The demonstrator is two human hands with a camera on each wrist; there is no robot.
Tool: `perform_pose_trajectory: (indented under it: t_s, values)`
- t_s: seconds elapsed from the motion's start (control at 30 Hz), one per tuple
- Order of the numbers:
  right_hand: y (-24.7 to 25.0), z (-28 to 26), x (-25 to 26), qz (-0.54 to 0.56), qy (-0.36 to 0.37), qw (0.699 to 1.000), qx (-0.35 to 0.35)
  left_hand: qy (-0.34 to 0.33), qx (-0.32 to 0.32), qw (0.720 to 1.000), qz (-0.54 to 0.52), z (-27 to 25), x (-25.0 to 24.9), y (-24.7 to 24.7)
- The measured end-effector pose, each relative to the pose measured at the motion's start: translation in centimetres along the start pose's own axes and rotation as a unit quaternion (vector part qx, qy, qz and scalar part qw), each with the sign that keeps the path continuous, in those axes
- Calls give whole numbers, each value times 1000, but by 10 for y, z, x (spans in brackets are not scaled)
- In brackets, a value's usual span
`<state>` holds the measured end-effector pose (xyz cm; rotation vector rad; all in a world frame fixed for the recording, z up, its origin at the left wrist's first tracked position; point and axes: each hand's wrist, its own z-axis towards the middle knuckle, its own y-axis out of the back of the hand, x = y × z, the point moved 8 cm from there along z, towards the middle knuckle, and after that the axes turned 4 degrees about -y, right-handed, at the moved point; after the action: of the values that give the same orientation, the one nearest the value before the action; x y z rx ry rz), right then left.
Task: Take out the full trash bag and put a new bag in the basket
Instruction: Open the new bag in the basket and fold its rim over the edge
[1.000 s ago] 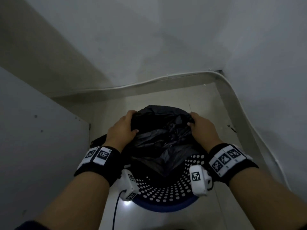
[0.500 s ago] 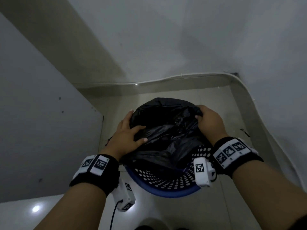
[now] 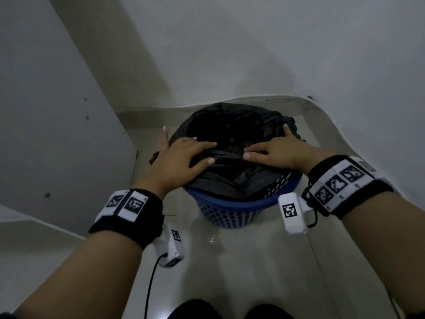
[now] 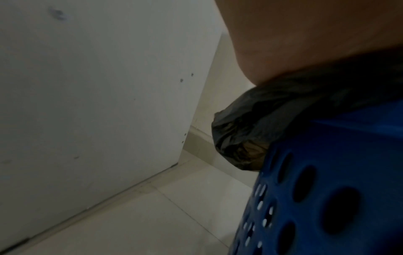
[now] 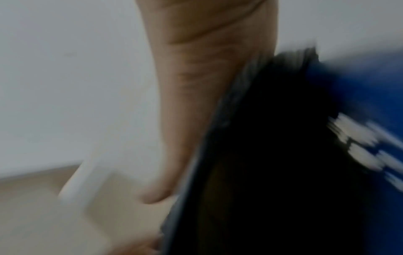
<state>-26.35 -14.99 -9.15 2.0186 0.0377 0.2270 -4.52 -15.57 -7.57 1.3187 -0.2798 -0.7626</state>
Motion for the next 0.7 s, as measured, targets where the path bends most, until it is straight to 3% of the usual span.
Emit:
perform_pose_trajectory:
  t_s: [0.13,0.23,0.33,0.4,0.47,0.57,0.7]
  values:
    - [-20,-30,15,-28,2,999,46,-43,67,996,-38,-28,-25,-4]
    - [-18,-54,23,-28,1,999,28,-63,86,993,-59,-46,-35,-3]
    - [4,-66,30,2,38,994,-107,-41,32,993,-103,-54,-48,10]
    - [15,-82,37,23,100,964,-244,-19,-25,992,-124,-59,-57,24]
    - [14,-102,45,56,143,937,-314,-18,-53,991,-123,-64,-64,30]
    - [-4,-121,54,100,131,946,-281,-51,-25,998,-12,-67,-69,22]
    - [-34,-132,49,43,91,955,-278,-107,-102,984,99,-77,-87,30]
